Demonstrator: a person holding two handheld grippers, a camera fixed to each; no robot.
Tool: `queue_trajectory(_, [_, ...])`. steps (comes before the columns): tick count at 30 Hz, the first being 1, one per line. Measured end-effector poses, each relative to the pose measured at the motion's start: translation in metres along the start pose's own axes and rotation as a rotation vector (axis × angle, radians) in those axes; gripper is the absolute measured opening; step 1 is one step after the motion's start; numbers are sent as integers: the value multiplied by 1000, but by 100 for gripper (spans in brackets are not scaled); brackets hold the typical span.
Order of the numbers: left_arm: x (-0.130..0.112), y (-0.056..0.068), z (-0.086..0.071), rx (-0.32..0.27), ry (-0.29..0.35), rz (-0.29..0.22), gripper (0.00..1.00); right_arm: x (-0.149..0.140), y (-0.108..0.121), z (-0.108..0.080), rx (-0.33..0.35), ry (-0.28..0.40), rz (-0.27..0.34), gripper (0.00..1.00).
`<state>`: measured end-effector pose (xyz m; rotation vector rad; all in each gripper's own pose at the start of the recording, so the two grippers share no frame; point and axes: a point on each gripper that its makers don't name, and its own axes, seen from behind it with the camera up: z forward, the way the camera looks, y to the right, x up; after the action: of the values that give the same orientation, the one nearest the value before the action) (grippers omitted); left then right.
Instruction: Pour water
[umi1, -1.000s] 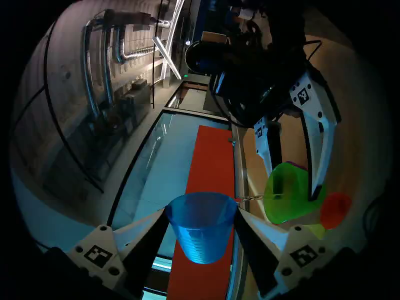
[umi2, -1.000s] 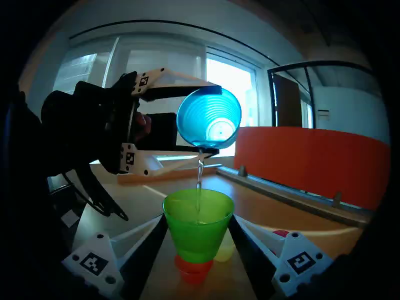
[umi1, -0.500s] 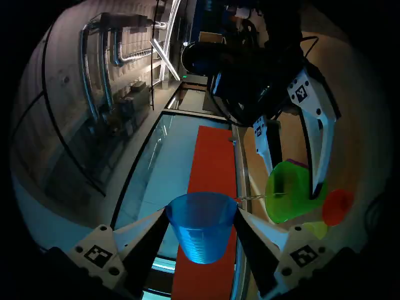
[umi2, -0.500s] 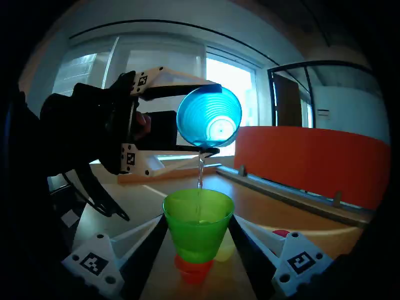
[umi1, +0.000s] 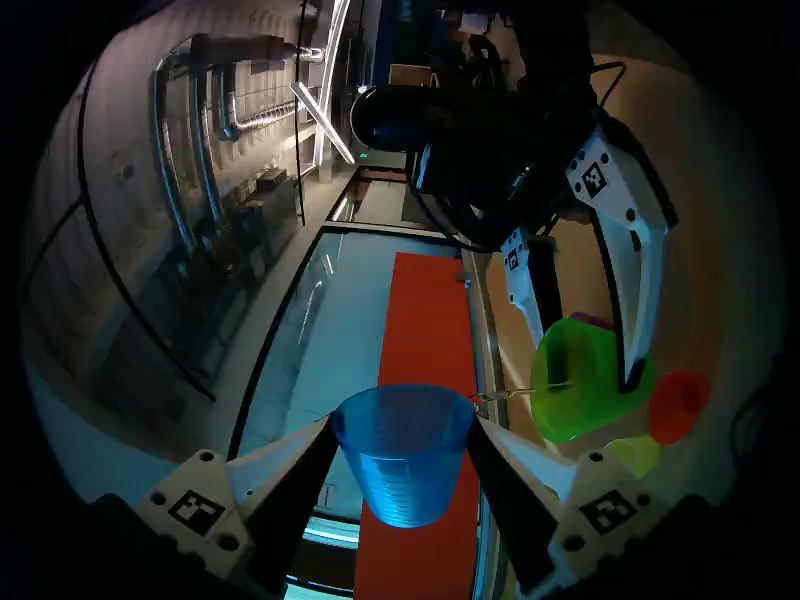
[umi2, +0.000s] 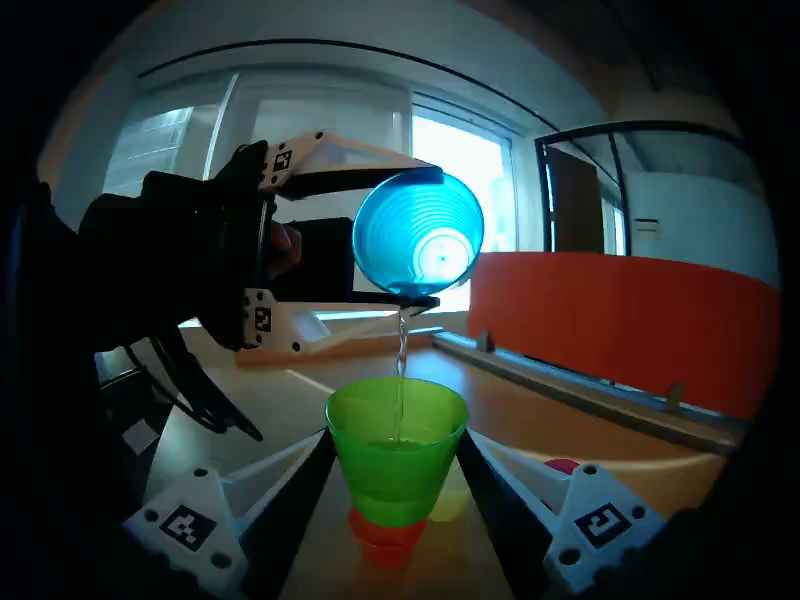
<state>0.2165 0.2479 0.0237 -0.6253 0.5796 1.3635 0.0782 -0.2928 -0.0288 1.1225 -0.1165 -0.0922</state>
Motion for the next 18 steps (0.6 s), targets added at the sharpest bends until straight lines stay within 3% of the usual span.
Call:
queue_trajectory(12, [1,4,2,-2,0,14,88,1,1,1,-2,-2,-3,88])
queue_trajectory(18, [0,5,3,-5,-5,48,88,0,1,0,-4,-2,-3,88])
